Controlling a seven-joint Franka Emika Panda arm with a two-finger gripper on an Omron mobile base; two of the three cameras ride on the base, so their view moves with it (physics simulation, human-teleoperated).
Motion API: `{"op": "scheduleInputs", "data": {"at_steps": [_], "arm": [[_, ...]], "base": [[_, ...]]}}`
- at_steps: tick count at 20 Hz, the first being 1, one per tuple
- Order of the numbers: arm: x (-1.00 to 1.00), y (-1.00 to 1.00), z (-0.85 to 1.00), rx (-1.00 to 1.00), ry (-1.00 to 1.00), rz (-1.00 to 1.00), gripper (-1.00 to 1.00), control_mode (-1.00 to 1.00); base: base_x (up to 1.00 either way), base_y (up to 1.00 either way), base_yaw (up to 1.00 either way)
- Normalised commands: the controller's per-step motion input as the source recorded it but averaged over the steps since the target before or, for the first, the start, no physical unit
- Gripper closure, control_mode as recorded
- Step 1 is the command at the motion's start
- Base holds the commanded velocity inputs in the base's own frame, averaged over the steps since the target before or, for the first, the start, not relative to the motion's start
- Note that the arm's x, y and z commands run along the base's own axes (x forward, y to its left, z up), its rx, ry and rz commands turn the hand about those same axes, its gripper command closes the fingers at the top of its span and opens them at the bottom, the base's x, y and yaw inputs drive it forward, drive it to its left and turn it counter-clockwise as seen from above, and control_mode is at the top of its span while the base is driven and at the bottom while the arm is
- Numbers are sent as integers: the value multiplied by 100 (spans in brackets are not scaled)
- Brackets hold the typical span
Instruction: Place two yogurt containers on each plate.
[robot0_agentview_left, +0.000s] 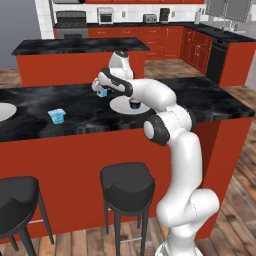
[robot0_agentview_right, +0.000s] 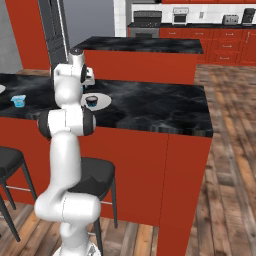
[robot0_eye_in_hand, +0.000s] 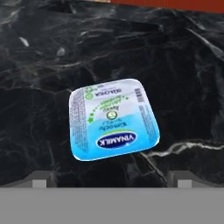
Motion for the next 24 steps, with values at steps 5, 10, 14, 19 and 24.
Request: {"op": "scheduleInputs", "data": {"at_steps": [5, 10, 14, 19, 24], "arm": [[18, 9, 0, 0, 0, 0, -100, -100], [21, 14, 0, 0, 0, 0, -100, -100], [28, 5, -4, 0, -1, 0, -100, -100], [28, 0, -9, 0, -2, 0, -100, -100], [21, 14, -10, -3, -1, 0, 100, -100]], "base": [[0, 0, 0], [0, 0, 0], [0, 0, 0], [0, 0, 0], [0, 0, 0]]}}
